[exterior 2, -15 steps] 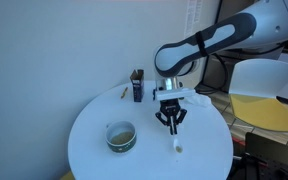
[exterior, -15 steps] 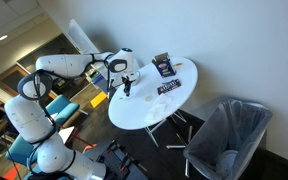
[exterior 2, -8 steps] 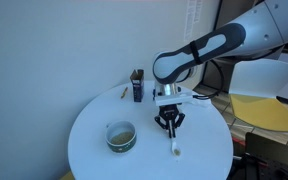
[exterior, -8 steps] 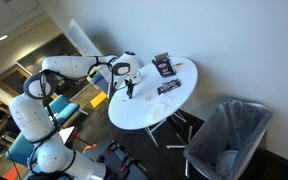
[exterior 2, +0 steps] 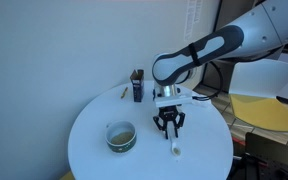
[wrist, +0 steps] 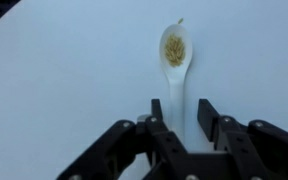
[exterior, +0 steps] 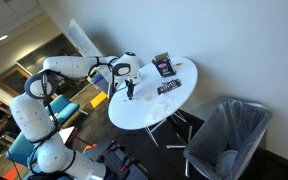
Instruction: Put some of the things in the cup on the spoon
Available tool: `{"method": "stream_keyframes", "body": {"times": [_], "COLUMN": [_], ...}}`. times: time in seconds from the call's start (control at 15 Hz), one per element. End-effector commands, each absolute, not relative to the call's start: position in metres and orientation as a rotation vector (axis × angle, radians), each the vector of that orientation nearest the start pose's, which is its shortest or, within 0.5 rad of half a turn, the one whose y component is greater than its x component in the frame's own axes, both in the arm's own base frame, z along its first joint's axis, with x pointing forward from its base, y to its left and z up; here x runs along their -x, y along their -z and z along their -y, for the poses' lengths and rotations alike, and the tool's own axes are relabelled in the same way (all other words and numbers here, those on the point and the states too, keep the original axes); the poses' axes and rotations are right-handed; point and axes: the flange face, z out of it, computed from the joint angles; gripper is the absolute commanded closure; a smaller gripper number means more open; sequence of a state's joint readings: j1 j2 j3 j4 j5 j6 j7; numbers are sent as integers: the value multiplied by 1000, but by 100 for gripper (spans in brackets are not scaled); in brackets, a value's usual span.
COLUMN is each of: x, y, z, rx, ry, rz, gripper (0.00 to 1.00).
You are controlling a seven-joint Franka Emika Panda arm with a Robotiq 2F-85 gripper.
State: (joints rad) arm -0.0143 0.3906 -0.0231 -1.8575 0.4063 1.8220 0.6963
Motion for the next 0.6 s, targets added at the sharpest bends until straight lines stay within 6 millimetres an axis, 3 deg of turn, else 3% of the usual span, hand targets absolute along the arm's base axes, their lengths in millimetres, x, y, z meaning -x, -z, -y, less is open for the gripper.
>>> {"method": "stream_keyframes", "body": {"times": [0.0,0.2,0.53], "x": [-578,-569,-545], "y": [-317,-354,-424], "z": [-16,-18,-15], "rx": [2582,2644,2772], "ry": [-683,-628,-514], "rz": [-1210,-1179,-1135], "gripper": [24,2,0]}}
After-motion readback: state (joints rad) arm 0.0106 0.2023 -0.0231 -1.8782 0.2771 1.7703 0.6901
